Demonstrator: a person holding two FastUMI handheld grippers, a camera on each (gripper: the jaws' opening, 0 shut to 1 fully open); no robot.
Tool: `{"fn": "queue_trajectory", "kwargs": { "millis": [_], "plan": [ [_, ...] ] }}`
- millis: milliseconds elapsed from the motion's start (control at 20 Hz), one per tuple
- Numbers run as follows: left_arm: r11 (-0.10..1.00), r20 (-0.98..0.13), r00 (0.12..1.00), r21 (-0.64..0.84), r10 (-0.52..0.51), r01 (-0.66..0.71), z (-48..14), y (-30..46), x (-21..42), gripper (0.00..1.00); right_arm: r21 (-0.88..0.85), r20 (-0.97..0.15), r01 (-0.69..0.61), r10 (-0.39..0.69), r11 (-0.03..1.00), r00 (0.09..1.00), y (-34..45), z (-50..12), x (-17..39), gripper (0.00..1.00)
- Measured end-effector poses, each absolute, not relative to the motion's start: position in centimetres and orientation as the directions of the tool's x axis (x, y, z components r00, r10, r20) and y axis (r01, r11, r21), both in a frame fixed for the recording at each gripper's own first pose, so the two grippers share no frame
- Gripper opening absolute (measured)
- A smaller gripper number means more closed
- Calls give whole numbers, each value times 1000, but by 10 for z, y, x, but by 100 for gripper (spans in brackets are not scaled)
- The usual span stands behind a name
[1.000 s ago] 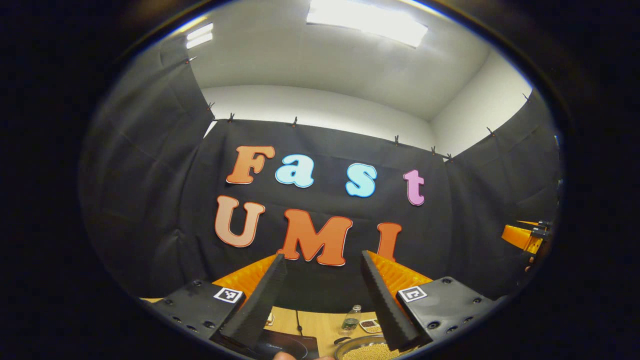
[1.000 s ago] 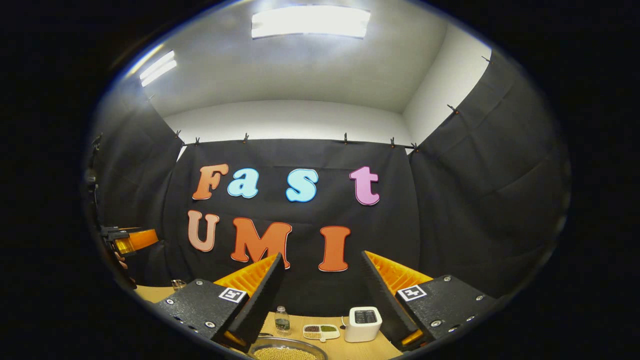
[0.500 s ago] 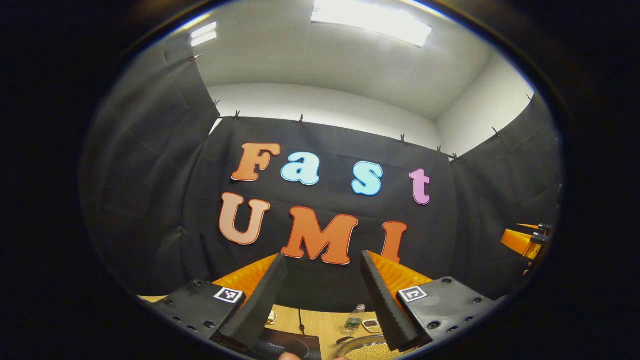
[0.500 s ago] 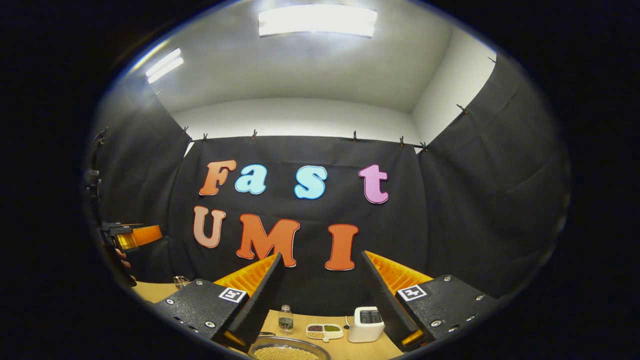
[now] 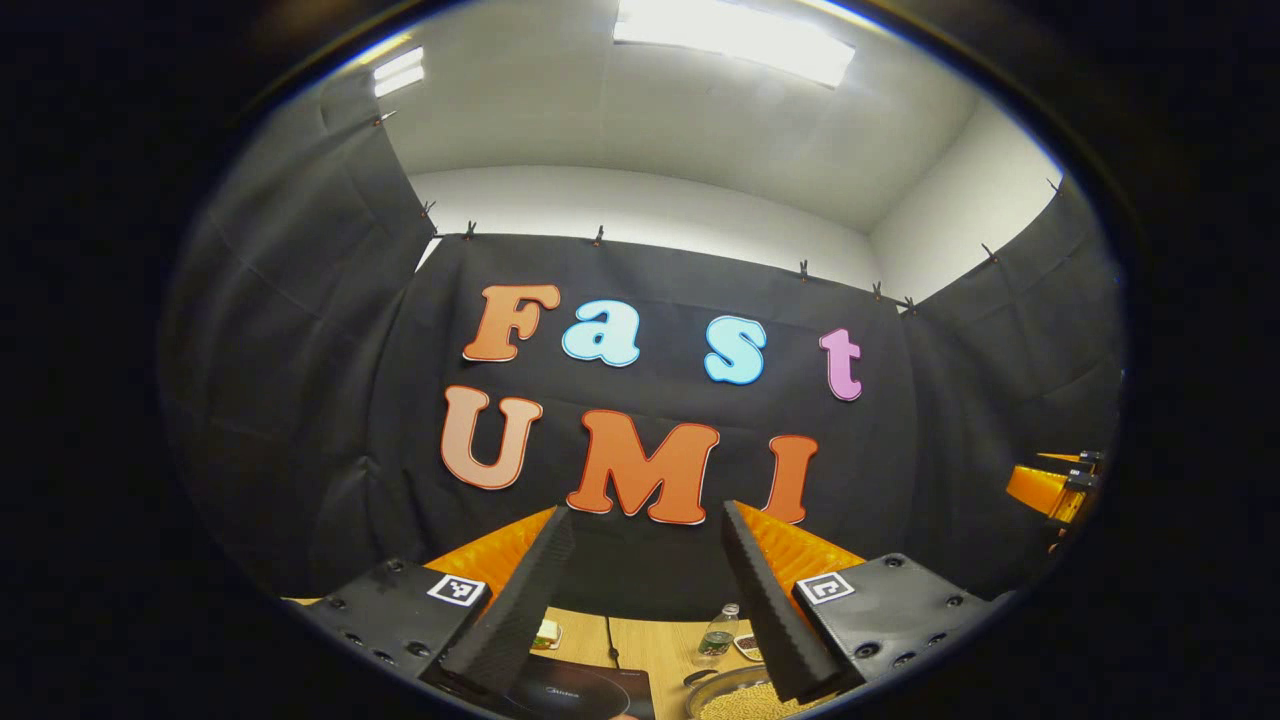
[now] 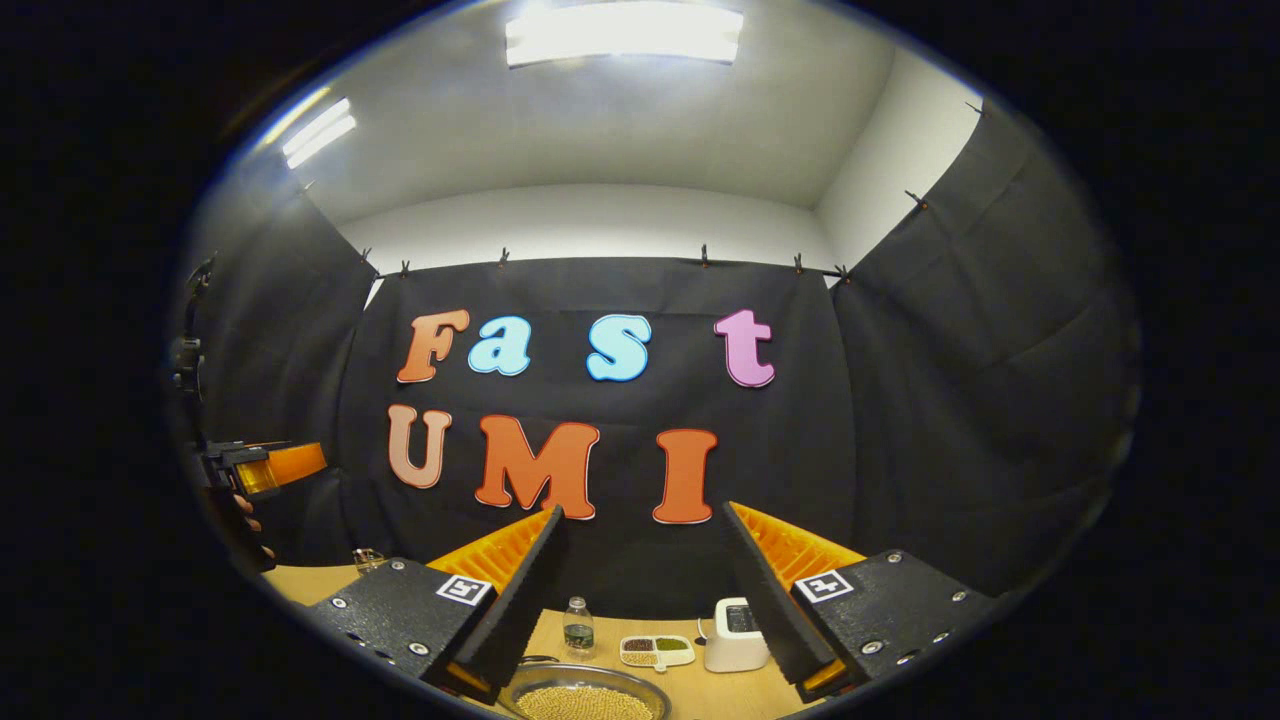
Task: First push the handle of the pot to place it horizontally, then grasp the pot with both hands and set it on the induction cooktop.
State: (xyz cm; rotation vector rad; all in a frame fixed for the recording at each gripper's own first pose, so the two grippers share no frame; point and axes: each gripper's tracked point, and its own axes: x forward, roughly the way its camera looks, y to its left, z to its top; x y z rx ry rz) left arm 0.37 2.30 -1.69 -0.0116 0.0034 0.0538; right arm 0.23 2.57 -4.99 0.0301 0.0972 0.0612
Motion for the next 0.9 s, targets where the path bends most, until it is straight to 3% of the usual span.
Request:
{"fn": "queue_trajectory", "kwargs": {
  "millis": [350, 650, 900],
  "plan": [
    [998, -32, 998, 11, 62, -61, -34, 26, 8, 97, 78, -287, -62, 82, 995, 954, 35, -123, -21, 96],
    [998, -68, 995, 24, 67, -65, -54, 31, 13, 98, 129, -472, -62, 116, 990, 874, 49, -201, -50, 86],
    [996, -80, 993, 24, 84, -83, -59, 41, 13, 98, 223, -618, -44, 177, 974, 766, 61, -263, -83, 70]
  ]
}}
